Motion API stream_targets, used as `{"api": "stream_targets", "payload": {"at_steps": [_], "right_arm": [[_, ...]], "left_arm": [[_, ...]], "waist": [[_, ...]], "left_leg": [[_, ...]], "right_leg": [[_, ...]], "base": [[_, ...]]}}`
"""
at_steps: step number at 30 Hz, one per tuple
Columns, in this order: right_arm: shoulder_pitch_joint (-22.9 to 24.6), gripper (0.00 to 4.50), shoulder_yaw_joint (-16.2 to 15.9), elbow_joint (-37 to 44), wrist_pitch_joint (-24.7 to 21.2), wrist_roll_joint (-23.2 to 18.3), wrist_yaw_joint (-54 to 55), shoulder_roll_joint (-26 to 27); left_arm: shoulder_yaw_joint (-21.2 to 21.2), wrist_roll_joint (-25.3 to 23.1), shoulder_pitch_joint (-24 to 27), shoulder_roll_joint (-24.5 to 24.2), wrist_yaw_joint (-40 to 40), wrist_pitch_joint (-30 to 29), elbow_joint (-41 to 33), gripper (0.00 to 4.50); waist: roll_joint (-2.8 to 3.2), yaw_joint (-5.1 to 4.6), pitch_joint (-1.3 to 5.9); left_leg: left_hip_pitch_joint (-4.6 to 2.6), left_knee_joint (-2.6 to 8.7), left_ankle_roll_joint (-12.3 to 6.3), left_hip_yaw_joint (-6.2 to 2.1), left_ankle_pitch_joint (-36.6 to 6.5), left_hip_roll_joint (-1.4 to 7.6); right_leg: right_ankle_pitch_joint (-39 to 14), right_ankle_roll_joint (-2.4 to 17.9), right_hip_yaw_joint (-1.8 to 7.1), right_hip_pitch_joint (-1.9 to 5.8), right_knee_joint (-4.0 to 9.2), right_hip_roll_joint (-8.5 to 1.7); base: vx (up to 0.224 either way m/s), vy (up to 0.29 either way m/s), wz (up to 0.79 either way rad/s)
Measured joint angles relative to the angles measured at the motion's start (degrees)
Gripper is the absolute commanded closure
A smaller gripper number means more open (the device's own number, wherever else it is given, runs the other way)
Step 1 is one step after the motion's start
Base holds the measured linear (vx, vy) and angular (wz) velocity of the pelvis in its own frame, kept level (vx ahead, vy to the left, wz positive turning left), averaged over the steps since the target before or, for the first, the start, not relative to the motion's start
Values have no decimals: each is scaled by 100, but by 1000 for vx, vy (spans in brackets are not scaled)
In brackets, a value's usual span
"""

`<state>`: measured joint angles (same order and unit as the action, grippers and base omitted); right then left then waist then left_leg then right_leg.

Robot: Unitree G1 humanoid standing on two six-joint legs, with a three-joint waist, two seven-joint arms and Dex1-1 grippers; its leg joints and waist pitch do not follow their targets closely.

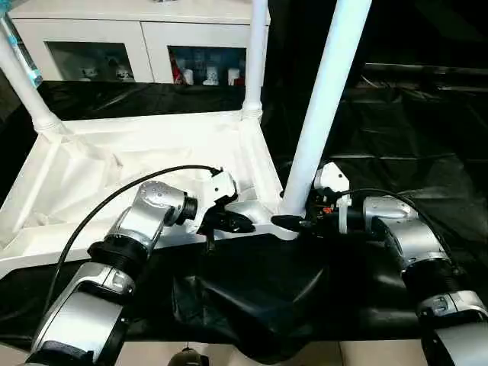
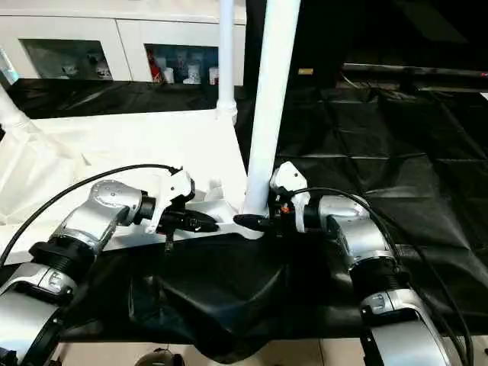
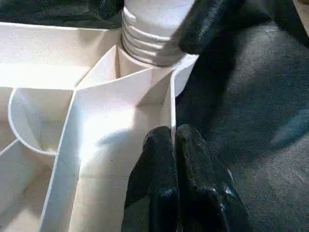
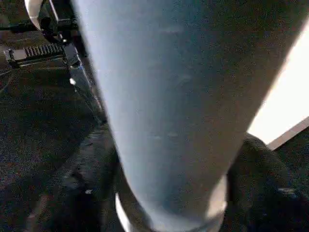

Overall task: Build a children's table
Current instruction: Rotate leg to tighten

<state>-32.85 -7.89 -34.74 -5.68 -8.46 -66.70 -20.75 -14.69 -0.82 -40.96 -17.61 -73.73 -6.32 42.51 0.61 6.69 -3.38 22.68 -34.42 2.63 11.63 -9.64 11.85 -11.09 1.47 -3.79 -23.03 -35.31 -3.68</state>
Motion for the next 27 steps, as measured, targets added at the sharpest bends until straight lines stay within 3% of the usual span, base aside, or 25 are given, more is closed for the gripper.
{"api": "stream_targets", "payload": {"at_steps": [2, 9, 15, 20, 25, 26, 27], "right_arm": [[12, 180, 0, 25, -7, 1, 0, -6], [105, 188, 54, 66, -12, 1, 186, 55], [13, 189, 547, -456, -17, 16, 1948, 744], [-745, 189, 1143, -1493, 21, 1, 4410, 1586], [-1072, 190, 1229, -1950, 213, 93, 5034, 1806], [-1071, 135, 1202, -1960, 279, 175, 4977, 1805], [-1070, 121, 1191, -1960, 312, 218, 4927, 1804]], "left_arm": [[-4, 0, 0, -1, -1, -18, -15, 450], [-4, -5, 0, 44, 101, -125, -10, 450], [119, -109, -271, 483, 1249, -274, 456, 450], [334, -179, -754, 1086, 2685, -499, 1159, 450], [365, -216, -843, 1204, 3014, -489, 1286, 450], [358, -240, -843, 1178, 2980, -437, 1286, 450], [357, -245, -843, 1155, 2935, -410, 1286, 450]], "waist": [[0, -2, 0], [0, -5, 0], [-2, -98, 1], [0, -212, 1], [0, -254, 1], [0, -255, 1], [0, -260, 1]], "left_leg": [[0, 0, 0, 0, 0, 0], [0, 0, 0, 0, 0, 0], [-13, -4, 5, -1, 3, -2], [-25, 0, 14, -4, 8, -4], [-24, 16, 16, -11, 9, -3], [-21, 17, 16, -12, 9, -3], [-19, 17, 15, -12, 9, -3]], "right_leg": [[0, 0, 0, 0, 0, 0], [0, 0, -1, 0, 0, 0], [18, 5, 3, 7, -3, -1], [39, 5, 5, 10, 0, 0], [38, 3, 5, 7, 14, 10], [37, 3, 5, 6, 16, 11], [37, 3, 5, 4, 17, 12]], "base": [[0, 0, 0], [0, 0, 0], [0, 0, 0], [0, 0, 0], [0, 0, 0], [0, 0, 0], [0, 0, 0]]}}
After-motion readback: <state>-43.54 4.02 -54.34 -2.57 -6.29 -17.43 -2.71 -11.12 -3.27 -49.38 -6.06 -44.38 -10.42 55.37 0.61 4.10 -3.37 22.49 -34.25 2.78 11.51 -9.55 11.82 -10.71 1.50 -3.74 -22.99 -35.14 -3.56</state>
